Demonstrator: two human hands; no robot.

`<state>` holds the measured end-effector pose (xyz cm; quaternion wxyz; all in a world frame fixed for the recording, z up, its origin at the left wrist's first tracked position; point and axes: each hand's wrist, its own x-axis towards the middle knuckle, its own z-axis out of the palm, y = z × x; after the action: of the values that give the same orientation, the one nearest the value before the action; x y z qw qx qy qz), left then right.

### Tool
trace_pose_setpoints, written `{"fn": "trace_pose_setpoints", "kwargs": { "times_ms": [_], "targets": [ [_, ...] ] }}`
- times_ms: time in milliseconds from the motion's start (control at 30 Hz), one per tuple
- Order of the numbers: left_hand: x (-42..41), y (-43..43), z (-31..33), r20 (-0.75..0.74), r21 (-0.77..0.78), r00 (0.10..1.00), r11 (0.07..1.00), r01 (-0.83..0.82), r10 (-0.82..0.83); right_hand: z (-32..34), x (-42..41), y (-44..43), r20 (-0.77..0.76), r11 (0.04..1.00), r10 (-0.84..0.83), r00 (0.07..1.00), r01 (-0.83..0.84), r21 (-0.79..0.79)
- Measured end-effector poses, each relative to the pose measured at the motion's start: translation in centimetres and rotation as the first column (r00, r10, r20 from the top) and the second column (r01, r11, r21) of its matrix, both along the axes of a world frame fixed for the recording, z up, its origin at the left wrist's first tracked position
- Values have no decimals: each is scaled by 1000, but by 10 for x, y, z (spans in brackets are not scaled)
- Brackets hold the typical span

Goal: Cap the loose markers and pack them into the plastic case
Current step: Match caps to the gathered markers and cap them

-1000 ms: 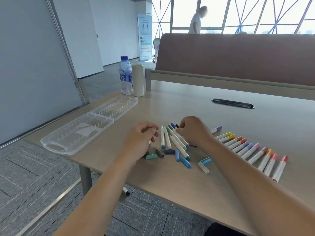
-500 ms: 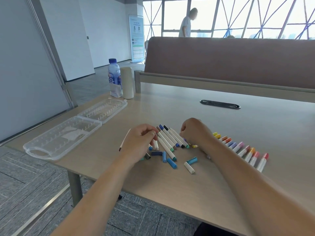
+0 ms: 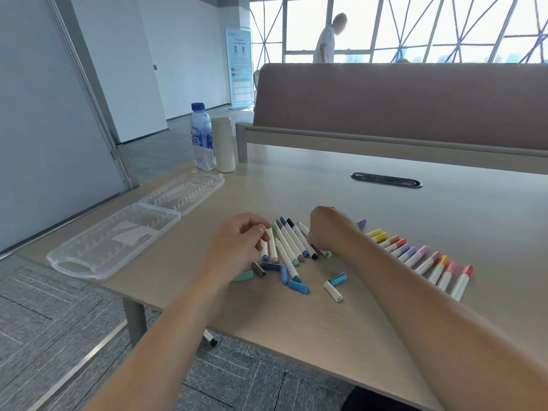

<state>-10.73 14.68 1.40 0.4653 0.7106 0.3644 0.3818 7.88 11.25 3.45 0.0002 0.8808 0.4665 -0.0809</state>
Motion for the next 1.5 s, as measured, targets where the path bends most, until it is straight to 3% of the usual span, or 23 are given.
{"fn": "trace_pose_setpoints", "kwargs": {
  "times_ms": [133,267,400,600,933,1033,1100,1167,1367,1500],
  "targets": [
    [-3,-1,0,-18,-11,1000,1000,-10,10,-3,-4,1,-28,999,-15,999,17,46],
    [-12,0,0,-47,-15,999,1000,-6,5,-1,1,-6,-61,964,23,998,-6,264],
    [-29,-2,2,-179,-1,984,1000,-21,20,6,-10,-22,-391,886,113,914,85,455],
    [-51,-9,1,-551,270,830,959,80,86,13,-34,-52,-529,844,254,810,81,530],
    [-47,-10,-11,-667,380,736,902,204,114,13,-57,-55,-559,818,377,739,18,575],
    [-47,-9,-8,-599,362,797,915,177,83,15,-60,-54,-561,832,395,727,-25,553],
    [-49,-8,-3,-373,151,927,984,97,-34,17,-60,-55,-552,828,416,723,-50,559],
    [-51,-8,4,-101,-56,991,995,83,-88,17,-57,-57,-544,824,443,712,-85,560],
    [-52,6,11,202,-155,979,988,23,9,15,-54,-59,-534,826,479,697,-151,543],
    [-47,5,14,220,-142,976,989,28,4,16,-56,-58,-514,829,484,708,-181,529]
  ]
}}
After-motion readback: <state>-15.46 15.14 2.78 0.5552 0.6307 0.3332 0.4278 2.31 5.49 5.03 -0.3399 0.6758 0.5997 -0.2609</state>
